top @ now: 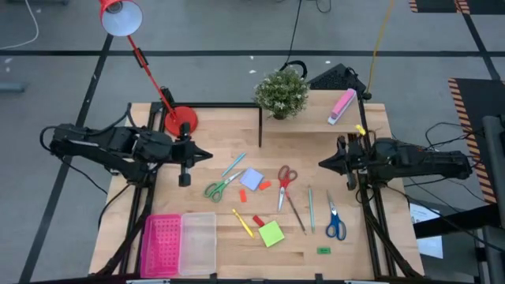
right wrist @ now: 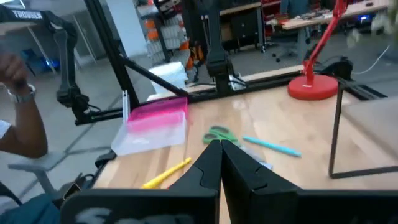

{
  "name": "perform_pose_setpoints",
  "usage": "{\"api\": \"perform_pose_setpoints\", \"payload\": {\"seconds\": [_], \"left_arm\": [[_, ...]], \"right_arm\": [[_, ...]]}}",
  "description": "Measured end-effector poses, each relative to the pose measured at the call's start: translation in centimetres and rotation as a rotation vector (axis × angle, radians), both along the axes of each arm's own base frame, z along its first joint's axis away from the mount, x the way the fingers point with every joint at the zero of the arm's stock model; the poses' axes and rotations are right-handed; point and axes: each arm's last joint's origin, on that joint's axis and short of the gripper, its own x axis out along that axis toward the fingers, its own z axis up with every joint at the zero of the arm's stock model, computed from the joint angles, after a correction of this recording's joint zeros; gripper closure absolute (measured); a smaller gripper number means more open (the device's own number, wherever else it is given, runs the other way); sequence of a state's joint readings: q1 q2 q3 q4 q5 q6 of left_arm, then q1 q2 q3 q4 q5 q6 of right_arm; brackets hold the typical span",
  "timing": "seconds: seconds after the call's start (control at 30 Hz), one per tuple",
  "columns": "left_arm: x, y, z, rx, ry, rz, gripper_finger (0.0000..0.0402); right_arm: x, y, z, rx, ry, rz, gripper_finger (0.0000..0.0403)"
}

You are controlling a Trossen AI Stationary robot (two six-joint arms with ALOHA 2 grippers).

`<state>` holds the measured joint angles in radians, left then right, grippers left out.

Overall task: Pack school essentials
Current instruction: Put the blue pen into the pink supply box

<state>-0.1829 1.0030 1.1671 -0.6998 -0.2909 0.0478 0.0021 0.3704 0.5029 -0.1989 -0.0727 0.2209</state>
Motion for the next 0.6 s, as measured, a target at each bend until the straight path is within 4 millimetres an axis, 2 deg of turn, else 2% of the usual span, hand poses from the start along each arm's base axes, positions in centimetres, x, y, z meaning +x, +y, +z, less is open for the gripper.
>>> {"api": "perform_pose_setpoints", "payload": {"seconds": [0.2, 0.33, 0.43, 0.6], "left_arm": [[0.0, 0.0, 0.0, -0.021, -0.004, 0.012, 0.0399], [0.4, -0.1, -0.3, -0.027, 0.01, 0.016, 0.039], [1.0, -0.2, -0.7, -0.038, 0.034, 0.026, 0.0379], [2.5, -0.5, -1.8, -0.048, 0.087, 0.041, 0.0378]], "right_arm": [[1.1, -0.2, 5.7, -0.069, 0.112, -0.04, 0.0403], [2.3, -0.3, 8.3, -0.092, 0.209, -0.08, 0.0403], [3.6, -0.4, 9.0, -0.103, 0.251, -0.108, 0.0403], [5.9, -0.2, 7.5, -0.126, 0.334, -0.088, 0.0403]]}}
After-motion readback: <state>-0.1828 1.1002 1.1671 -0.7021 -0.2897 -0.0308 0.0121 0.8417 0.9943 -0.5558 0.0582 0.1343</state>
